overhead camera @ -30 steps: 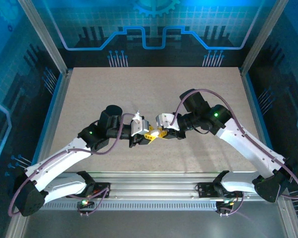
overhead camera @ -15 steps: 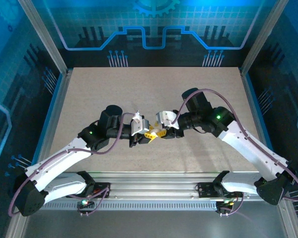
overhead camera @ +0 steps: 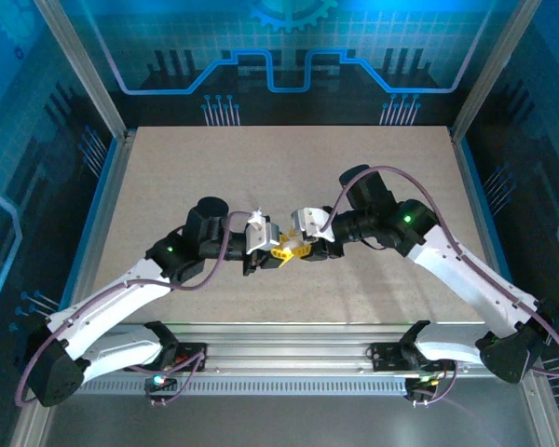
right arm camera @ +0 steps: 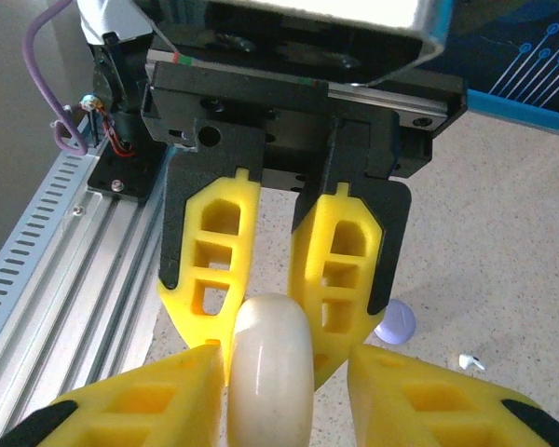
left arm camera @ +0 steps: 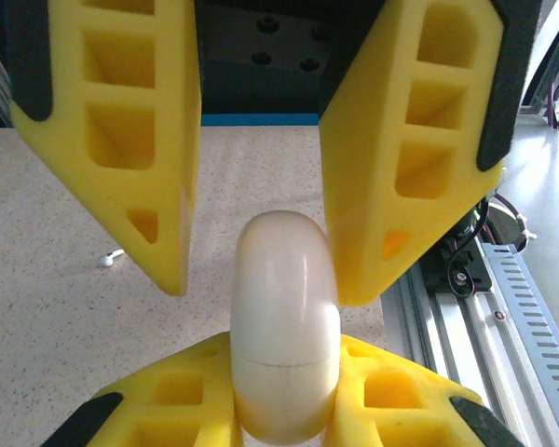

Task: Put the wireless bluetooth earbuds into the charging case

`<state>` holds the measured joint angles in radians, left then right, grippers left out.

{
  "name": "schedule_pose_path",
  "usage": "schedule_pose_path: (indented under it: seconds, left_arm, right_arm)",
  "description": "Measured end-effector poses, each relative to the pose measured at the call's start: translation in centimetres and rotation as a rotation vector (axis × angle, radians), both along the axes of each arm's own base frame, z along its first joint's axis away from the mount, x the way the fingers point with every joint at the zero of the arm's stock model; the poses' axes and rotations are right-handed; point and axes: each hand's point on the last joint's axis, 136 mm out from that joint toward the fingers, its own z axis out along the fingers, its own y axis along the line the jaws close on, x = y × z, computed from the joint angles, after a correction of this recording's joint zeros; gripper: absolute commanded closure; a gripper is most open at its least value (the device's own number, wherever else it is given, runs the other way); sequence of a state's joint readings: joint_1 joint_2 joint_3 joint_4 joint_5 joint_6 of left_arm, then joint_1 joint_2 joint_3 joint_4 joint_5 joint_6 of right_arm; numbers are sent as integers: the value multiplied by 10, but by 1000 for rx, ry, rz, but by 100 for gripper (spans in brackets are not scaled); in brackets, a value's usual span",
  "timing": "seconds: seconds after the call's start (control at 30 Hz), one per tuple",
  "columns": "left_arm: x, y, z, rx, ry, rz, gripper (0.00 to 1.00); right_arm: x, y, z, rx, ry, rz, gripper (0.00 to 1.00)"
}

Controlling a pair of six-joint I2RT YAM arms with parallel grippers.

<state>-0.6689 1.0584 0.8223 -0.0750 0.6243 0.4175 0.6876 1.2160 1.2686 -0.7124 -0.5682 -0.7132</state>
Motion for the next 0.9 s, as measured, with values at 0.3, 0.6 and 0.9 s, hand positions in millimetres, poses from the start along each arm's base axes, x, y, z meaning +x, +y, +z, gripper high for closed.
schedule_pose_path:
  seconds: [0.3, 0.6, 0.9]
  left_arm:
    - [3, 1, 0, 5, -6, 19, 86]
    - [3, 1, 0, 4, -6, 17, 86]
    - [2, 2, 6, -16, 4, 27, 87]
  right_arm:
    - [8, -6, 7, 31, 30, -53, 63]
    - [28, -16, 16, 73, 17, -141, 64]
    - [33, -22, 20, 114, 21, -195, 63]
